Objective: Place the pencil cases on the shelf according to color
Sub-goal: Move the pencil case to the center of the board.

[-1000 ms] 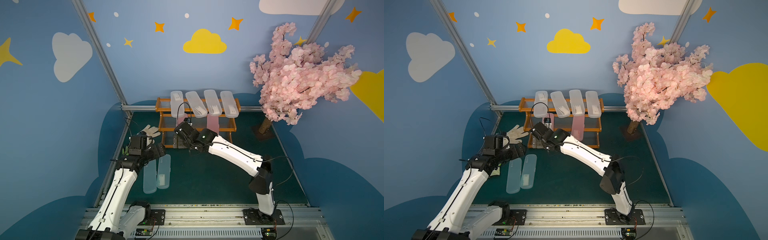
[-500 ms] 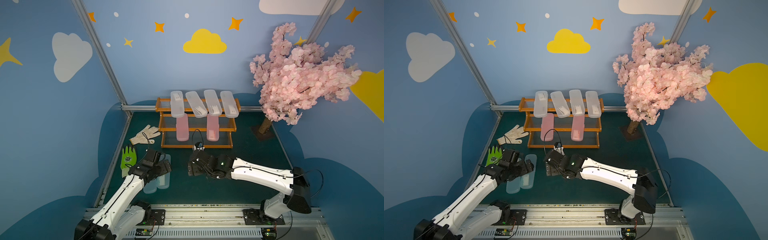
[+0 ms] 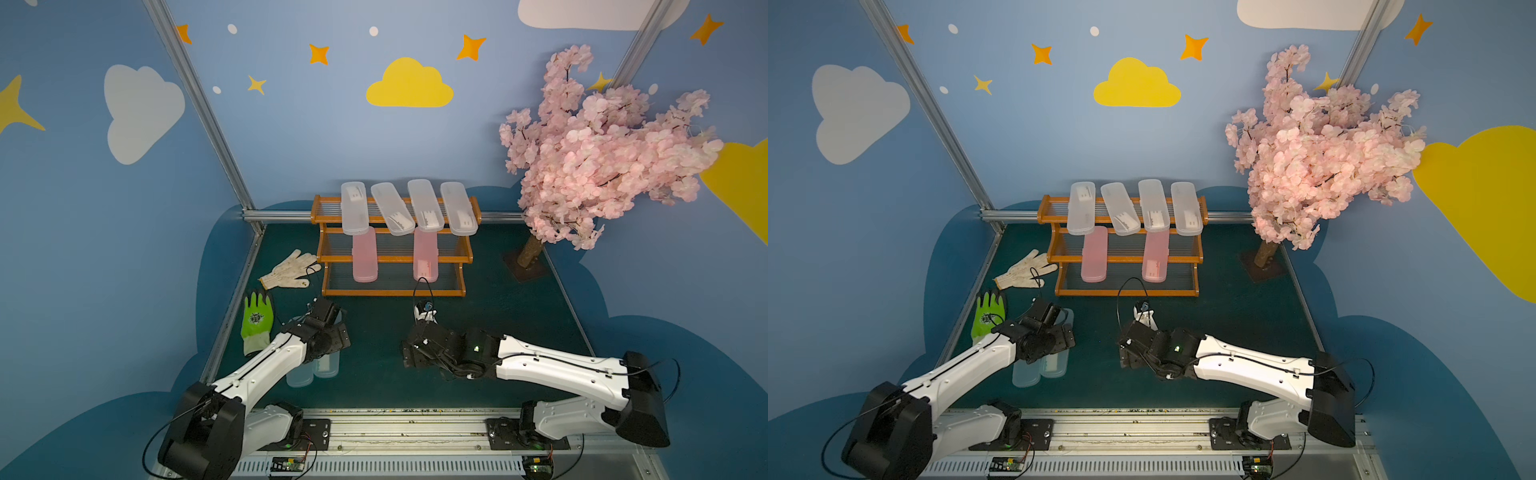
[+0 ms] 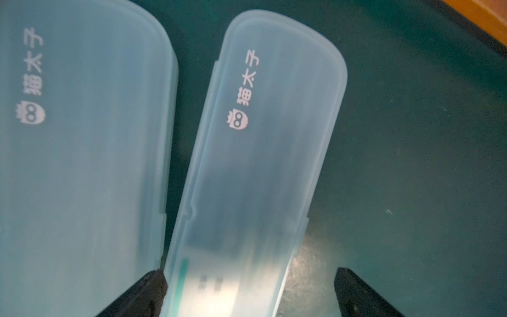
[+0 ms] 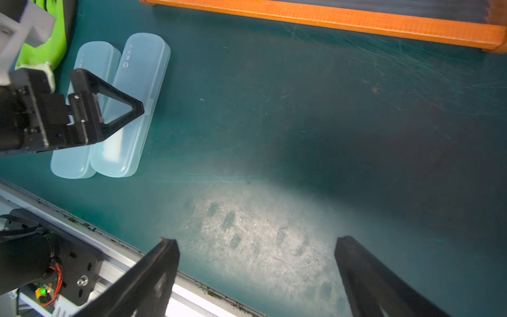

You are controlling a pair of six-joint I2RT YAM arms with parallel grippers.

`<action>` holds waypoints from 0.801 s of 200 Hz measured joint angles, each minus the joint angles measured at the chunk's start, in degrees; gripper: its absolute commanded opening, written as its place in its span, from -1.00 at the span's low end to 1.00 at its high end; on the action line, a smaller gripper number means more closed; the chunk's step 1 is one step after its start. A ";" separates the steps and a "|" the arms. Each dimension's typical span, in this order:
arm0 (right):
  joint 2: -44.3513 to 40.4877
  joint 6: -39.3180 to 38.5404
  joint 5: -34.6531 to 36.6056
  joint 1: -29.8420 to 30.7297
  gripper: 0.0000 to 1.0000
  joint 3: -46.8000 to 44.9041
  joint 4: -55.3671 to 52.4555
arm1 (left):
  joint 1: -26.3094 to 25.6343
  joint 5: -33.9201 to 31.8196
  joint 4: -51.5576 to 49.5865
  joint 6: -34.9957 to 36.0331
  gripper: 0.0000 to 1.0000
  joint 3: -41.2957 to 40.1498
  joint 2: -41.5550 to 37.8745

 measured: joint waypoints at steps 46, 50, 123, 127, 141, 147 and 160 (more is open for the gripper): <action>-4.11 0.20 2.95 0.00 0.89 -1.18 -1.22 | -0.09 -0.37 1.64 1.29 1.00 4.70 9.55; -4.48 0.20 3.19 0.00 0.89 -1.40 -1.29 | -0.24 -0.22 1.84 1.33 1.00 4.85 10.16; -8.61 0.74 7.10 0.00 0.90 -5.75 -1.79 | -18.25 0.70 2.40 -5.33 1.00 5.05 10.75; -8.68 0.74 7.23 0.00 0.90 -5.79 -1.81 | -19.67 0.59 2.38 -6.05 1.00 5.16 10.78; -8.79 0.74 7.76 0.00 0.91 -5.86 -1.81 | -23.85 -0.09 2.25 -8.20 1.00 6.03 10.80; -8.83 0.74 7.96 0.00 0.91 -5.88 -1.84 | -25.24 -0.35 2.12 -8.96 1.00 6.64 10.91; -8.94 0.74 8.31 0.00 0.92 -6.05 -1.81 | -27.74 -1.60 1.31 -10.91 1.00 8.59 11.17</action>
